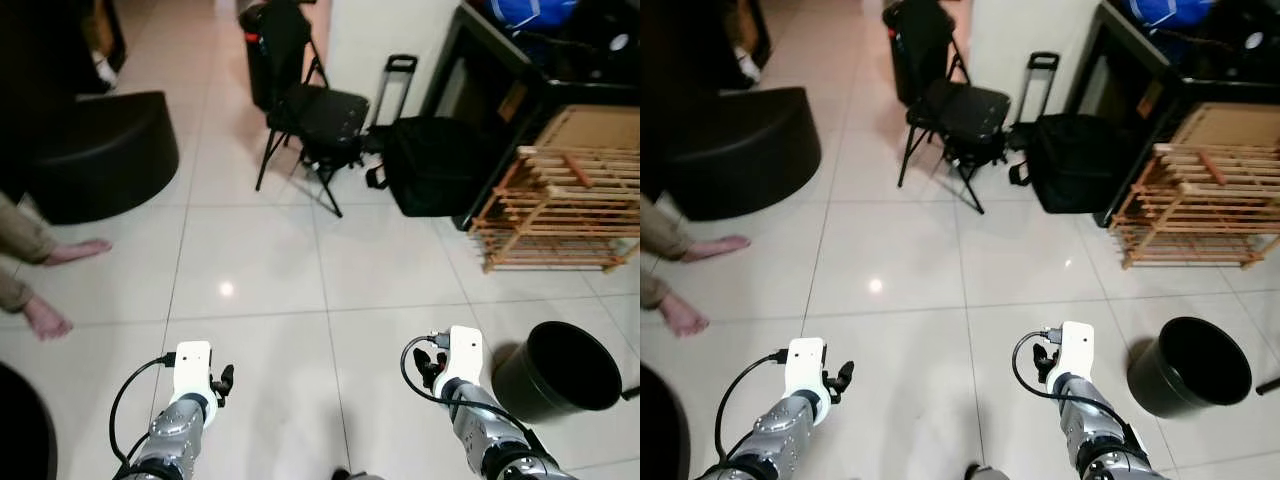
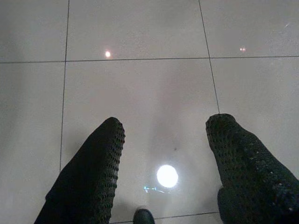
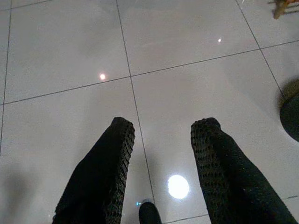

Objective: Picking trash to rubbish bin

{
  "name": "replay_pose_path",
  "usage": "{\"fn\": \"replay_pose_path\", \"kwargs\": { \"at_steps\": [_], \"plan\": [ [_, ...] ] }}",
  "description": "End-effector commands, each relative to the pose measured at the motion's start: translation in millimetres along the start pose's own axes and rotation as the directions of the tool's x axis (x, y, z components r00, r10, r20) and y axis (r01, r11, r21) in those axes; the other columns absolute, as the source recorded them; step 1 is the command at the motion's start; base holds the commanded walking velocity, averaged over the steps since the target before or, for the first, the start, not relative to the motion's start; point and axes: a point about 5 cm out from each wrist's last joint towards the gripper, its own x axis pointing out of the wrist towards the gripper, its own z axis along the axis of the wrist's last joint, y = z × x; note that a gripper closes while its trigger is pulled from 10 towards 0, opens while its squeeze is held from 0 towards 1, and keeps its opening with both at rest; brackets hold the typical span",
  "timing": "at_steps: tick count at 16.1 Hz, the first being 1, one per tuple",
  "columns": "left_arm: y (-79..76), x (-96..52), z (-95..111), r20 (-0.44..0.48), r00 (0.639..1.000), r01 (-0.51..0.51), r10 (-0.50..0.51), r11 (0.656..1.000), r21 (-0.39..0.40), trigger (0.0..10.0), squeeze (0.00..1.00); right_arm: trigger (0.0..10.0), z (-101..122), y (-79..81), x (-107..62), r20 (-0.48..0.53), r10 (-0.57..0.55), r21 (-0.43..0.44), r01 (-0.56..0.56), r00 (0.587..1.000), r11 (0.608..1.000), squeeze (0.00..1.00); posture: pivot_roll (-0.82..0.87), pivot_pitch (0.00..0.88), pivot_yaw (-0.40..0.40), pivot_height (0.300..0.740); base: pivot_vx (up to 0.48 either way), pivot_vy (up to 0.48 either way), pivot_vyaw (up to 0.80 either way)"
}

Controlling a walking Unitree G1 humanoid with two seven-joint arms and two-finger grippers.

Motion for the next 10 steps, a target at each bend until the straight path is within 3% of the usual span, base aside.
{"fn": "replay_pose_path", "kwargs": {
  "at_steps": [1,8,10],
  "plan": [
    [0.9,-0.9,-3.4,-0.012,1.0,-0.013,0.013,1.0,-0.005,10.0,0.0,10.0,-1.2,-3.5,-0.6,-0.01,-0.015,0.016,0.015,1.0,1.0,0.0,0.05,0.039,-0.058,0.74,0.0,0.0,-0.8],
    [6.8,-1.0,-3.0,-0.02,0.998,-0.051,0.051,0.999,0.01,10.0,0.0,10.0,-0.5,-3.2,-0.3,-0.009,-0.015,0.016,0.015,1.0,1.0,0.0,0.05,0.039,-0.06,0.74,0.0,0.0,-0.8],
    [9.9,-1.7,-4.0,-0.024,0.996,-0.079,0.081,0.995,0.061,10.0,0.0,10.0,-2.6,-3.5,-0.9,-0.016,-0.016,0.014,0.016,1.0,1.0,0.0,0.05,0.045,-0.061,0.74,0.0,-0.24,-0.8]
  ]
}}
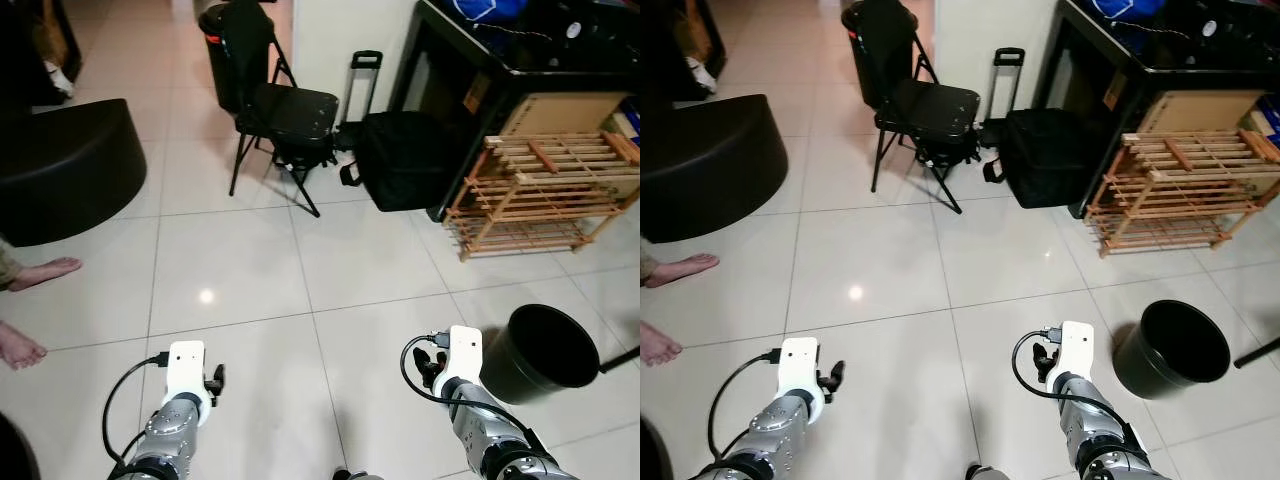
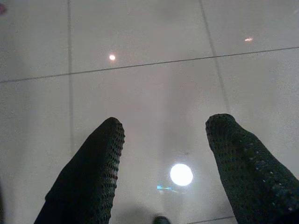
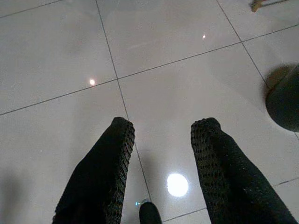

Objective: Picking trash to rubbish bin

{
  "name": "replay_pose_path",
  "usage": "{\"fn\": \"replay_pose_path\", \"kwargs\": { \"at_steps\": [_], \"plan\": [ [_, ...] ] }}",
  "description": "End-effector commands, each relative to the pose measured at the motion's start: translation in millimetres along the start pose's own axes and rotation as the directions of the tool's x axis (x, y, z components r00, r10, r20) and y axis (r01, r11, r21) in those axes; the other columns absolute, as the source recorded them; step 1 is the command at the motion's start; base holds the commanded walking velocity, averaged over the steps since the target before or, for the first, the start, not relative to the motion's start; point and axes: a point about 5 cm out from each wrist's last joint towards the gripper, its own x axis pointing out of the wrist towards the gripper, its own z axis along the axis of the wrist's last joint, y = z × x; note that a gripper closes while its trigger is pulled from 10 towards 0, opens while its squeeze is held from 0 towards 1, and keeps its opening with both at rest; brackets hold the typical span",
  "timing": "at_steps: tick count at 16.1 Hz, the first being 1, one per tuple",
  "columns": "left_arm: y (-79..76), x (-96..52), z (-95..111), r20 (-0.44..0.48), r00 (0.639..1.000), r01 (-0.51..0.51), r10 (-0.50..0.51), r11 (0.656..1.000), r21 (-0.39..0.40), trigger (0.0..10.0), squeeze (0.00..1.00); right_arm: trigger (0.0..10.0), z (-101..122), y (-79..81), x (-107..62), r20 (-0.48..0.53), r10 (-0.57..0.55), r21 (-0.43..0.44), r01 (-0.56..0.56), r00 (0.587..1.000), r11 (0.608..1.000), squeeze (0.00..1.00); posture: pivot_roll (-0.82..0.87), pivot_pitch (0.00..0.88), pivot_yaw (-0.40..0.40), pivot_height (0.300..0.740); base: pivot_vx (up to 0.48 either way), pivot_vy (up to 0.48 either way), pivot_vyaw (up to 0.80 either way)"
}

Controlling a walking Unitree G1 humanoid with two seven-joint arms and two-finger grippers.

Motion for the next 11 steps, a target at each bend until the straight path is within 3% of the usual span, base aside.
{"fn": "replay_pose_path", "kwargs": {
  "at_steps": [1,2,11],
  "plan": [
    [1.0,-1.3,-5.8,-0.025,1.0,-0.017,0.017,1.0,0.021,10.0,0.0,10.0,-2.9,-3.9,-1.0,-0.017,-0.017,0.013,0.017,1.0,1.0,0.0,0.05,0.045,-0.061,0.74,0.0,-0.48,-0.8],
    [2.1,-1.5,-6.3,-0.024,0.999,-0.027,0.026,0.999,-0.022,10.0,0.0,10.0,-3.7,-4.1,-1.3,-0.018,-0.017,0.013,0.017,1.0,1.0,0.0,0.05,0.049,-0.061,0.74,0.0,0.0,-0.8],
    [2.1,-0.9,-5.1,-0.03,0.999,-0.017,0.016,1.0,-0.007,10.0,0.0,10.0,-4.5,-2.8,-1.3,-0.02,-0.012,0.02,0.012,1.0,1.0,0.0,0.05,0.048,-0.06,0.74,0.0,0.0,-0.8]
  ]
}}
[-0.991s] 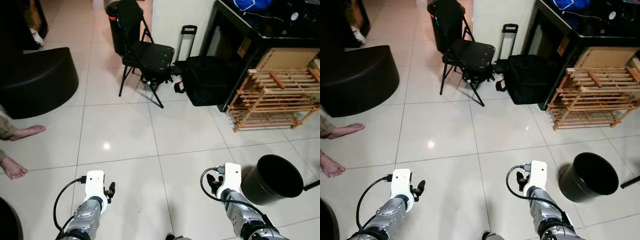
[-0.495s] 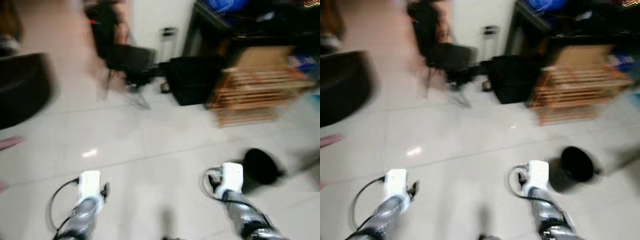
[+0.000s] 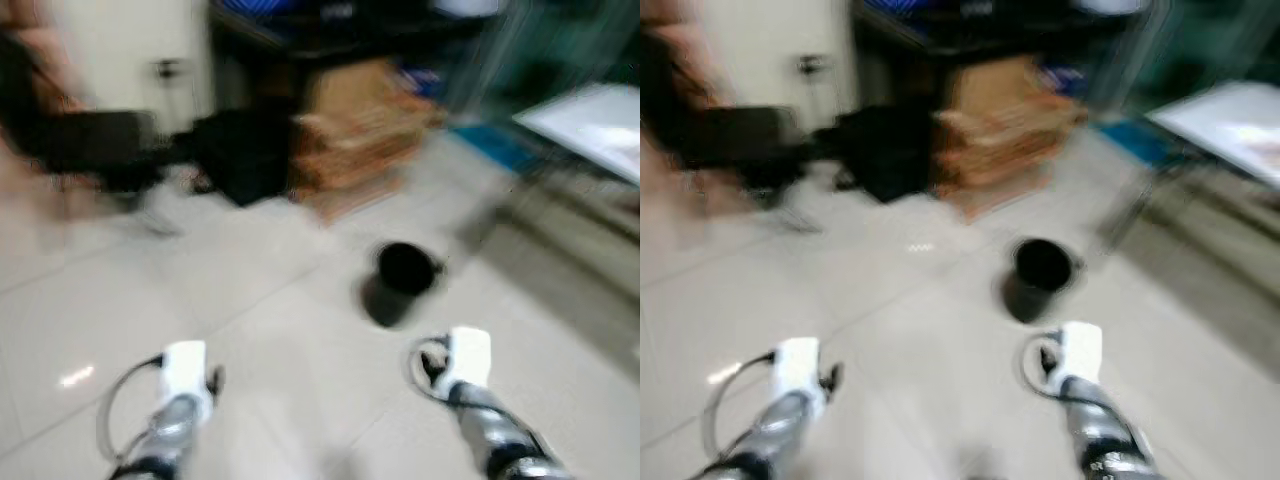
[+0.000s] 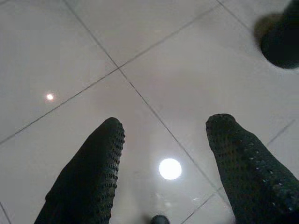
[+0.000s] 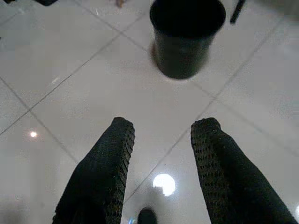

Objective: Picking trash to rubbish bin

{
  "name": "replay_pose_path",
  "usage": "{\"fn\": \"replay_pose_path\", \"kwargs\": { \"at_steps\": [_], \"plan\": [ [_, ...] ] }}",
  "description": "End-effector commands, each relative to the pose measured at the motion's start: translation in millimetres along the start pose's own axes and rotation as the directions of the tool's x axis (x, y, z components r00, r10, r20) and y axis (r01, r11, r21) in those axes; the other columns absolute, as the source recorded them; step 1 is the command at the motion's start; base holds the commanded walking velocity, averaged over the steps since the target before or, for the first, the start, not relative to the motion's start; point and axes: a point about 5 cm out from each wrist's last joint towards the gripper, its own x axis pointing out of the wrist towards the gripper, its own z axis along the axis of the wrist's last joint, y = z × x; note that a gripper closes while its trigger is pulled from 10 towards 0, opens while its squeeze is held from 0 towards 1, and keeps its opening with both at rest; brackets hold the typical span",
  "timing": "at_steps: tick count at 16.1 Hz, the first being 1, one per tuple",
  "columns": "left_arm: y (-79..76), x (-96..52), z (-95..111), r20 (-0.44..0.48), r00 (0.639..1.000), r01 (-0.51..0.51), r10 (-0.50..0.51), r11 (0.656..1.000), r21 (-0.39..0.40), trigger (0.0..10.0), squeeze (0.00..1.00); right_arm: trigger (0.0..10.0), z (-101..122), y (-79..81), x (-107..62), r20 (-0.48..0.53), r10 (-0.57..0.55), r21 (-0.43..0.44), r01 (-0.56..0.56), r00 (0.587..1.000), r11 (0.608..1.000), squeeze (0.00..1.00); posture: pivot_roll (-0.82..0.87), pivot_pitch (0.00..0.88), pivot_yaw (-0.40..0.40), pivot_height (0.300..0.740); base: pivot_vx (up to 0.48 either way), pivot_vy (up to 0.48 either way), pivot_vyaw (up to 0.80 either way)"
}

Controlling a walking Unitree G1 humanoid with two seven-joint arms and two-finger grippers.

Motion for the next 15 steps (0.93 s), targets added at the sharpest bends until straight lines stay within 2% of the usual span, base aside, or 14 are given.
{"fn": "replay_pose_path", "kwargs": {
  "at_steps": [1,8,11,13,15],
  "plan": [
    [-5.1,0.0,-1.2,-0.007,1.0,0.015,-0.015,1.0,0.005,10.0,0.0,10.0,0.6,-7.1,-1.0,-0.006,-0.021,0.005,0.021,1.0,1.0,0.0,0.05,0.048,-0.06,0.74,0.0,0.0,-0.8],
    [-4.7,-0.1,-0.8,0.0,1.0,0.008,-0.008,1.0,0.0,10.0,0.0,10.0,-1.7,-7.2,-1.6,-0.011,-0.02,0.003,0.02,1.0,1.0,0.0,0.05,0.053,-0.062,0.74,0.0,0.0,-0.8],
    [-5.1,0.0,-0.7,-0.002,1.0,0.001,-0.001,0.999,0.048,10.0,0.0,10.0,-1.9,-7.0,-1.6,-0.012,-0.018,0.002,0.018,1.0,1.0,0.0,0.05,0.053,-0.063,0.74,0.0,-0.096,-0.8],
    [-1.8,0.1,0.3,0.002,1.0,-0.025,0.025,1.0,0.007,10.0,0.0,10.0,-1.6,-6.0,-1.3,-0.012,-0.015,-0.001,0.015,1.0,1.0,0.0,0.05,0.053,-0.063,0.74,0.0,0.0,-0.8],
    [-2.0,0.3,0.6,0.003,1.0,-0.026,0.026,1.0,0.009,10.0,0.0,10.0,-1.2,-5.8,-1.2,-0.011,-0.014,-0.002,0.014,1.0,1.0,0.0,0.05,0.049,-0.062,0.74,0.0,0.0,-0.8]
  ]
}}
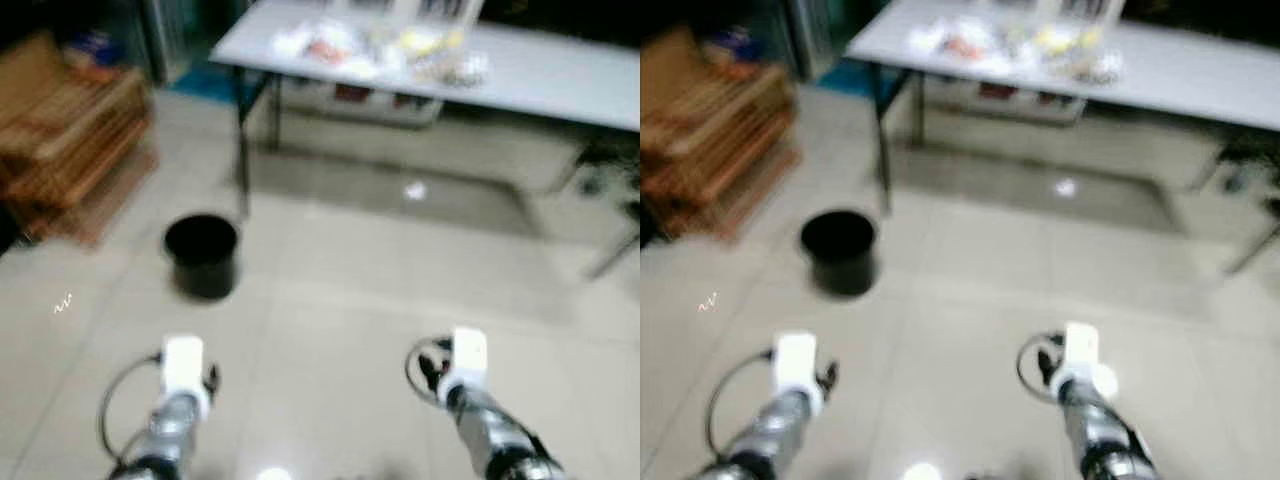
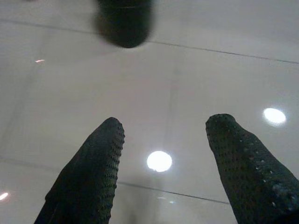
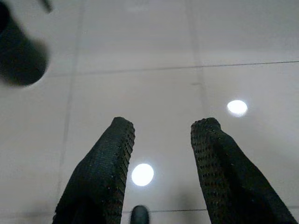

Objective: Picking trash to rubbish bin

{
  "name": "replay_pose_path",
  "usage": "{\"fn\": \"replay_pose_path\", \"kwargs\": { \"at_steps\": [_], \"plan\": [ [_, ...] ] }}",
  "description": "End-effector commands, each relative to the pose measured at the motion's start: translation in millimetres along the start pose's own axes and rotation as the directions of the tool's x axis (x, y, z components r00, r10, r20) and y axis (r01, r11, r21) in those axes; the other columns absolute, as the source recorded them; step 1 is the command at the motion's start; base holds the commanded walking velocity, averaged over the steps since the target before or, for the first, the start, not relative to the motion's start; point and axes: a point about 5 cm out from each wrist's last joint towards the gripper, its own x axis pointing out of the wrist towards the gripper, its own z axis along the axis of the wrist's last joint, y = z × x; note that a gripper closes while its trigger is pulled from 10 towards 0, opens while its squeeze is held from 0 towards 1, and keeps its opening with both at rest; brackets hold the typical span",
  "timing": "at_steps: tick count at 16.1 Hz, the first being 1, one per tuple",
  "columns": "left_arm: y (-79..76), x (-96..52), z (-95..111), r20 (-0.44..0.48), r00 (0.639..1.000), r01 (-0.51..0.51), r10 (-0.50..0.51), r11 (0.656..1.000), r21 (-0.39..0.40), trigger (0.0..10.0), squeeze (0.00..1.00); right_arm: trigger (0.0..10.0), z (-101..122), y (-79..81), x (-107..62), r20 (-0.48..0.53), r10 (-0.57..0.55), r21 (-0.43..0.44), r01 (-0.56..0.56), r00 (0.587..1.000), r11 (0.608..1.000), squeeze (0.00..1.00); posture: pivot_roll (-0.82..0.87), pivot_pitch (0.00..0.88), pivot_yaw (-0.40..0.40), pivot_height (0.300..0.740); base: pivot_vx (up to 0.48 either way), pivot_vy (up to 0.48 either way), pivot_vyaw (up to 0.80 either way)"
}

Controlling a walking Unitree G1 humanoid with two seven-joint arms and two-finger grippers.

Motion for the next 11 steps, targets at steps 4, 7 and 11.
{"fn": "replay_pose_path", "kwargs": {
  "at_steps": [4,7,11],
  "plan": [
    [9.3,-0.5,-1.6,-0.006,1.0,-0.029,0.029,1.0,-0.002,10.0,0.0,10.0,-0.2,3.4,0.5,0.007,0.0,0.021,0.0,1.0,1.0,0.0,0.05,0.049,-0.063,0.74,0.0,0.0,-0.35],
    [9.0,-0.3,-1.2,-0.009,1.0,-0.024,0.024,1.0,-0.009,10.0,0.0,10.0,-0.2,2.5,0.4,0.008,-0.005,0.023,0.005,1.0,1.0,0.0,0.05,0.05,-0.062,0.74,0.0,0.0,0.0],
    [4.3,-1.2,-5.1,-0.021,1.0,-0.003,0.003,1.0,-0.007,10.0,0.0,10.0,-0.8,2.3,0.2,0.005,-0.008,0.022,0.008,1.0,1.0,0.0,0.05,0.051,-0.061,0.74,0.203,0.0,0.0]
  ]
}}
